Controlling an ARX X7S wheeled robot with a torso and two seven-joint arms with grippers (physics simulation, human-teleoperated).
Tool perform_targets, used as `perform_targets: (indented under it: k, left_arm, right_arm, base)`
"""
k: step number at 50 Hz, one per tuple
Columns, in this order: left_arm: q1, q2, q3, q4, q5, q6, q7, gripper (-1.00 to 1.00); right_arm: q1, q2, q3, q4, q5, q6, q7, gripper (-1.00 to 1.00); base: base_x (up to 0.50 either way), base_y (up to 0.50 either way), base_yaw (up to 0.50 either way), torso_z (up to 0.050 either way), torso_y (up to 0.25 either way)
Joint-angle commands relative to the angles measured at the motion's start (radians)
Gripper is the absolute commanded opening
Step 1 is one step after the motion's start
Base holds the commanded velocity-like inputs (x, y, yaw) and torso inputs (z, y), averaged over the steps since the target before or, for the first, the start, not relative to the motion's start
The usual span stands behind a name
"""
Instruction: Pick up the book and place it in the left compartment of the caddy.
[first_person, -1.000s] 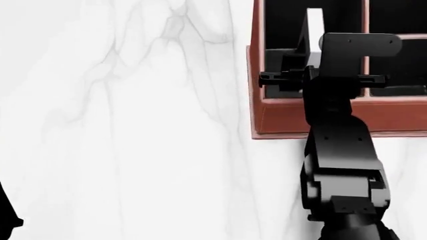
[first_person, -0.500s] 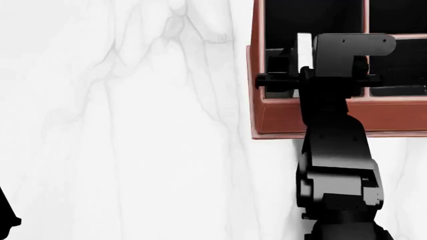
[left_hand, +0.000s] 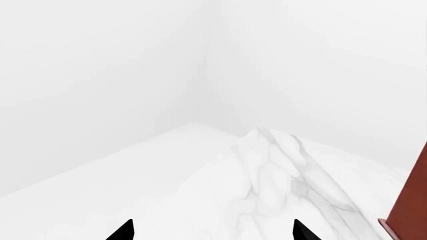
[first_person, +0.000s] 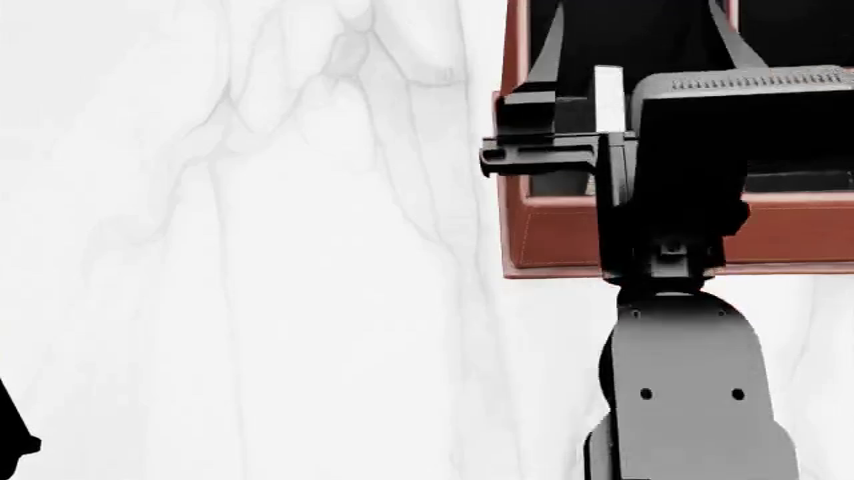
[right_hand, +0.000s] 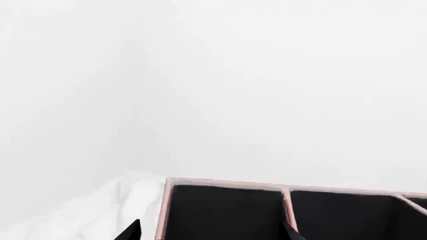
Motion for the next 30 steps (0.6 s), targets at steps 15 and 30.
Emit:
perform_targets:
  k: [15,30]
  left_arm:
    - [-0.011,-0.008,0.006,0.005,0.001,-0.006,-0.009,1.00]
    - [-0.012,-0.011,0.006,0.005,-0.004,-0.005,-0.012,1.00]
  right_arm:
    - [-0.248,0.055,0.019,-0.854,-0.073,0.312,0.022,1.00]
    - [-0.239,0.066,0.002,-0.851,-0.070,0.313,0.033,1.00]
  base:
    - [0.00,0.00,0.00,0.000,0.000]
    - [0.00,0.00,0.00,0.000,0.000]
